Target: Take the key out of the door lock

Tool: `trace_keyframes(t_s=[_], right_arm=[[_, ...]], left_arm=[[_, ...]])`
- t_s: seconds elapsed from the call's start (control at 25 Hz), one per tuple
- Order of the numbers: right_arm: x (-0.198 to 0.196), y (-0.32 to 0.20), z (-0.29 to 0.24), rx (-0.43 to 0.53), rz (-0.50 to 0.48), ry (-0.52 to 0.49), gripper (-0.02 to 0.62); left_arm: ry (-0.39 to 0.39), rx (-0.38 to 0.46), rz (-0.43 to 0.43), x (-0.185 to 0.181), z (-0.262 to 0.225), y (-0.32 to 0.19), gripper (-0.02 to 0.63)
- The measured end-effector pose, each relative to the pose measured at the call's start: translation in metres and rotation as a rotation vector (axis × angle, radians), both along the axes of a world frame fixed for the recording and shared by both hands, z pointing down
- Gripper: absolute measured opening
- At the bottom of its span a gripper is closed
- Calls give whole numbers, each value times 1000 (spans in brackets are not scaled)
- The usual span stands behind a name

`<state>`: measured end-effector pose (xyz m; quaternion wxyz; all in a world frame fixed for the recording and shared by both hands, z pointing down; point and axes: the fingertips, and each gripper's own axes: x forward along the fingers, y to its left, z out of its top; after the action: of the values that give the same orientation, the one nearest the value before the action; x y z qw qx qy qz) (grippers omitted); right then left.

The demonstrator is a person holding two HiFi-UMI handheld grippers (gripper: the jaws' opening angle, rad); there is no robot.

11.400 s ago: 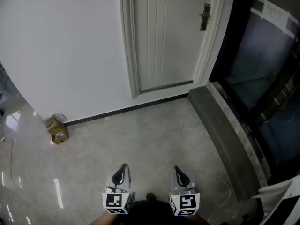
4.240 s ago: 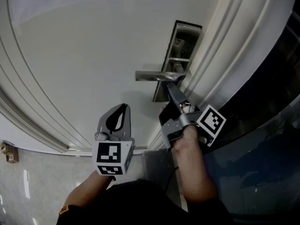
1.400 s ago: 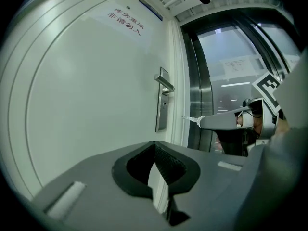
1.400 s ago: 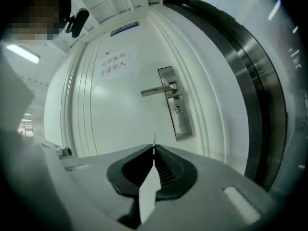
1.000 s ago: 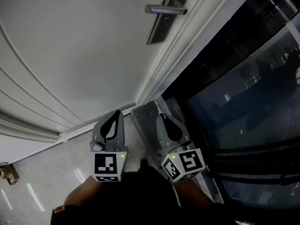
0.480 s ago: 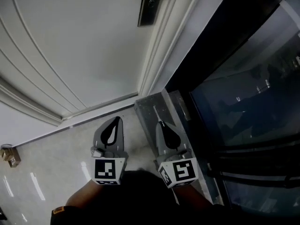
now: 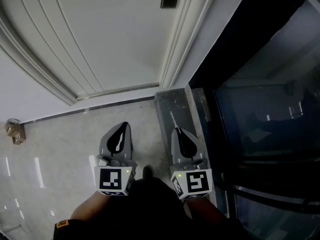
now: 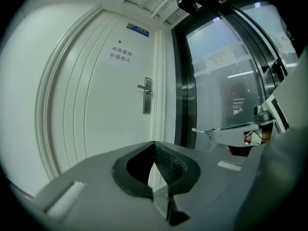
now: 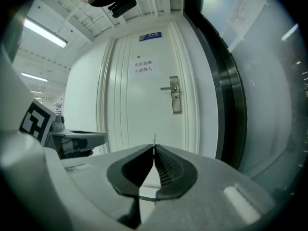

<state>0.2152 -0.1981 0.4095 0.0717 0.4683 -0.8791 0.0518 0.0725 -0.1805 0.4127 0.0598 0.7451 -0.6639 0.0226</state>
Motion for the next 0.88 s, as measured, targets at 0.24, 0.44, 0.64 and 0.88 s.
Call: trace_keyframes(t_s=[0.24,0.44,0.64,0.88], right_arm=[[-9,21,-4,9,-59,0,0],[-26,41,-6,26,-89,17,0],[-50,84,-1,37,-107,42,0],[-82,173,9,0,-72,37,0]], left_arm=[[-5,-30,-72,-11,-2,40,18],[-10,-42,-109,-28,6,77,18],[-9,-66,-97,-49,23,127,18],[7,-81,-87,-89,33,209,18]])
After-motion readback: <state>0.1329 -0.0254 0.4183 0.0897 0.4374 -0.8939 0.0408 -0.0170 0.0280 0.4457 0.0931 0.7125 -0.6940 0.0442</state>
